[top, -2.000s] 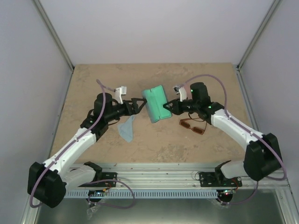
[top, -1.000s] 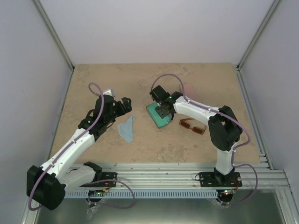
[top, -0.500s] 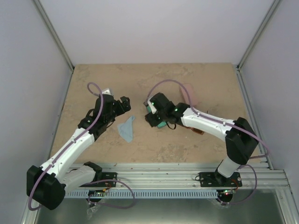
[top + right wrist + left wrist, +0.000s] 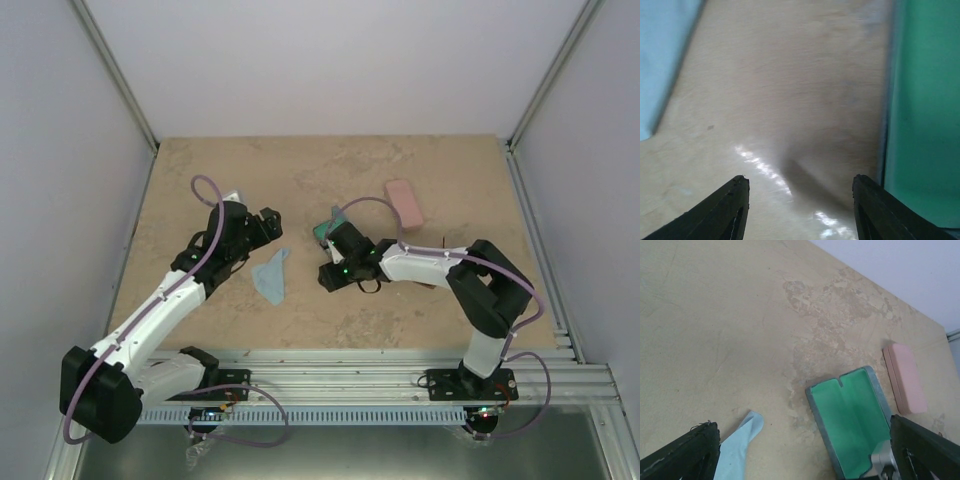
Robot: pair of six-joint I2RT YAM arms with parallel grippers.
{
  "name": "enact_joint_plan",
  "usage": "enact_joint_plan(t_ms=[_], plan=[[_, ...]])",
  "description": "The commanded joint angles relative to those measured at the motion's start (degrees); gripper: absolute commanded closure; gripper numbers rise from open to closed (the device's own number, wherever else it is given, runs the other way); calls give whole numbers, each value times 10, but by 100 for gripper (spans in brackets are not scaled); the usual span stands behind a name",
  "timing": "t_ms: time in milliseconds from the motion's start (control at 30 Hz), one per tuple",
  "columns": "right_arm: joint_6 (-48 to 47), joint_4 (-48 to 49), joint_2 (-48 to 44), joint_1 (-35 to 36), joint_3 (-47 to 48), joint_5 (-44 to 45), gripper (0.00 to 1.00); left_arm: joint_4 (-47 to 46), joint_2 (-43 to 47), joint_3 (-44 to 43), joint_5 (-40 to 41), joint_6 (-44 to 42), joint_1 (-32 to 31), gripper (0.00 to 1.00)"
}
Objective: Organize the sunglasses
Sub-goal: Adjust the sunglasses case at the center of the board, then adjust the glasses cleaning cloth at the center of the board.
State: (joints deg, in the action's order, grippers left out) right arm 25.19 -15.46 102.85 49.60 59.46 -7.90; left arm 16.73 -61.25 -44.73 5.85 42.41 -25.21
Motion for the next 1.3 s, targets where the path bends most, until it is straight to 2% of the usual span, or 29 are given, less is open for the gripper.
enact_joint_plan(t_ms=[0, 200, 500, 700, 933, 1133, 1267], plan=[[23, 13, 9, -30, -15, 56, 42, -12, -2, -1, -24, 0, 3, 7], [22, -8, 5, -62, -19, 125, 44, -6, -12, -11, -25, -5, 3, 7], [35, 25, 11, -78, -14, 141, 53, -3, -23, -2, -17, 23, 3, 10], [27, 20, 12, -76, 7, 136, 55, 5, -20, 1, -10, 42, 7, 11], [16, 21, -21, 4, 10, 111, 51, 24, -7, 39, -8, 82, 54, 21], [-21, -8, 58, 71, 105, 82, 46, 17, -8, 89, -31, 110, 92, 29], [-64, -65, 122, 109, 186, 103, 46, 4, -19, 111, -65, 107, 121, 42]])
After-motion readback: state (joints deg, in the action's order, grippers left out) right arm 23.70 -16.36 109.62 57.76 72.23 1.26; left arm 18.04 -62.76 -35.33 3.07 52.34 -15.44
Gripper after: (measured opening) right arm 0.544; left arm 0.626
